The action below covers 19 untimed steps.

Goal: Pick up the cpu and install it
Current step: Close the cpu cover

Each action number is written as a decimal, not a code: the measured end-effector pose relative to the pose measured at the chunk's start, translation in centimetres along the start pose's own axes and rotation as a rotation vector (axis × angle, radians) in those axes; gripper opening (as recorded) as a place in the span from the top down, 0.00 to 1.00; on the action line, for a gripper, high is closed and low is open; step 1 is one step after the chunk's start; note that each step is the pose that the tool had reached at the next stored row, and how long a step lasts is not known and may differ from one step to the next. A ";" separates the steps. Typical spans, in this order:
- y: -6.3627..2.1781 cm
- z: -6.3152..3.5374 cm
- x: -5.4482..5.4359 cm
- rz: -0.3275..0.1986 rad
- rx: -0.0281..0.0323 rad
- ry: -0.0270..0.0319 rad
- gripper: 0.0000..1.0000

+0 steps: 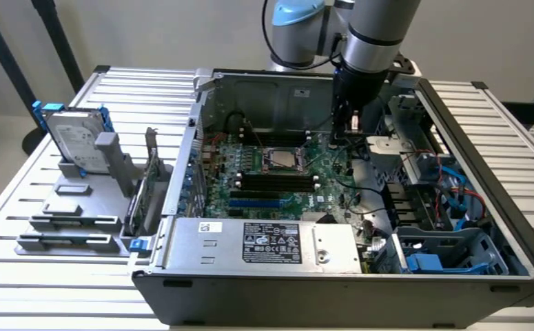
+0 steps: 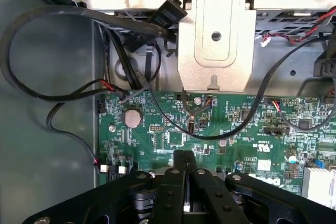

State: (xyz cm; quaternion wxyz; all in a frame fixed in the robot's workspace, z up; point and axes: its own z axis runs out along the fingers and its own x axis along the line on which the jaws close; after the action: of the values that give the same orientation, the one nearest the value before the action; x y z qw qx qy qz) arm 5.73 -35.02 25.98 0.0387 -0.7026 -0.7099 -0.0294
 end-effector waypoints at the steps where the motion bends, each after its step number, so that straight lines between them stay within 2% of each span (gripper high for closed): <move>1: 0.01 0.17 0.0 0.000 0.0000 0.0007 0.89; 3: 0.01 0.48 0.1 0.000 0.0000 0.0035 0.89; 7: 0.02 0.90 0.4 0.000 0.0003 0.0133 0.89; 8: 0.02 0.93 0.4 0.000 0.0033 0.0142 0.89; 9: 0.01 0.95 0.4 0.001 0.0089 0.0147 0.89; 10: 0.01 0.95 0.4 0.002 0.0173 0.0151 0.89; 11: 0.02 0.96 0.4 0.003 0.0307 0.0157 0.89; 13: 0.01 0.97 0.4 0.006 0.0614 0.0166 0.89; 15: 0.02 0.95 0.4 0.009 0.0853 0.0169 0.89; 17: 0.02 0.91 0.4 0.010 0.1027 0.0168 0.89; 19: -0.10 0.86 0.4 0.012 0.1128 0.0171 0.89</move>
State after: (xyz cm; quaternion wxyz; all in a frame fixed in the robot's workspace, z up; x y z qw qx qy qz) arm 5.62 -34.49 25.17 0.0845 -0.7032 -0.7060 0.0049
